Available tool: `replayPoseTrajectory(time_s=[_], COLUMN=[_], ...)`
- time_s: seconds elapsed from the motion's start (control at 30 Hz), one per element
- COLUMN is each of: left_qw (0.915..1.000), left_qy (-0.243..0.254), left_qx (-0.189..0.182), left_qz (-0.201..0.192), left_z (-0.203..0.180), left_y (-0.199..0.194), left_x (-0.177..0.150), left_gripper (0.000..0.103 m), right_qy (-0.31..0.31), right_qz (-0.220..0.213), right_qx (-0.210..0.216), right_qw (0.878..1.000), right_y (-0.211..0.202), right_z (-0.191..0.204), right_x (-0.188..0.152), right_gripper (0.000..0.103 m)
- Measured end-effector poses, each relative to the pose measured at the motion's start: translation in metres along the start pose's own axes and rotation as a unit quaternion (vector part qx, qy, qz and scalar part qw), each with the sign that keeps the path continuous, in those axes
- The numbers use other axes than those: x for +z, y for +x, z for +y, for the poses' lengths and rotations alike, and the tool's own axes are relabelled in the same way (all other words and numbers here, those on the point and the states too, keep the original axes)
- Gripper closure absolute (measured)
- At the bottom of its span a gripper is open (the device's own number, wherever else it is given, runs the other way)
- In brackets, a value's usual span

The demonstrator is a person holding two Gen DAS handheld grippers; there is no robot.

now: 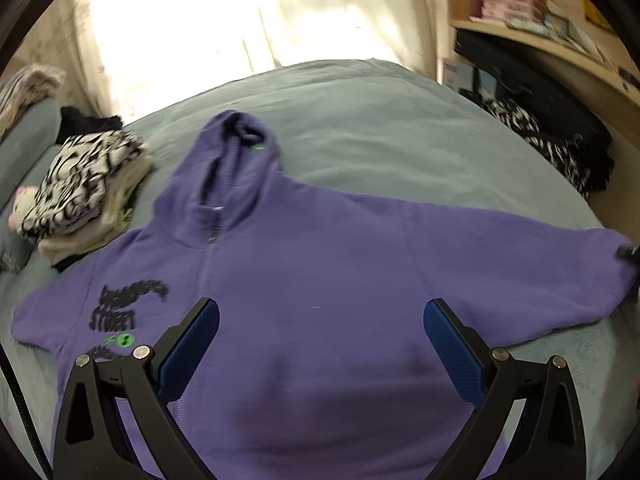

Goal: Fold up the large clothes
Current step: 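Grasp the purple hoodie sleeve cuff with the right gripper, then fold the held sleeve across the hoodie body toward the zipper with the right gripper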

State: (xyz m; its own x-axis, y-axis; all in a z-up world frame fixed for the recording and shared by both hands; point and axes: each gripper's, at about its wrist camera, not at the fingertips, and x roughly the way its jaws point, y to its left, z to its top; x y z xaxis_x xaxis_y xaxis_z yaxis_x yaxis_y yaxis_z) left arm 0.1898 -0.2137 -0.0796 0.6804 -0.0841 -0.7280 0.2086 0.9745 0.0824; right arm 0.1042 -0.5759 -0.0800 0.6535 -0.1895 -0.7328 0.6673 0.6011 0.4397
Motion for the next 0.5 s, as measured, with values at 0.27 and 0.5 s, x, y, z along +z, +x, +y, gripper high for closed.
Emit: replayPoseTrajectory(time_s=[0.27,0.5], left_qw=[0.9969,0.9893], left_qy=[-0.071,-0.141], left_qx=[0.021,0.038], left_qz=[-0.026,0.002], left_z=[0.098,0.175], left_y=[-0.021,-0.018], left_x=[-0.011,-0.034], left_gripper=[0.002,0.002], right_qy=[-0.259,-0.379], right_qz=[-0.009,0.1], right_qx=[0.151,0.127], right_qw=[0.954,0.911], right_y=[-0.043,0.016], right_z=[0.183,0.233], right_x=[-0.083,-0.193], right_gripper=[0.092,0.088])
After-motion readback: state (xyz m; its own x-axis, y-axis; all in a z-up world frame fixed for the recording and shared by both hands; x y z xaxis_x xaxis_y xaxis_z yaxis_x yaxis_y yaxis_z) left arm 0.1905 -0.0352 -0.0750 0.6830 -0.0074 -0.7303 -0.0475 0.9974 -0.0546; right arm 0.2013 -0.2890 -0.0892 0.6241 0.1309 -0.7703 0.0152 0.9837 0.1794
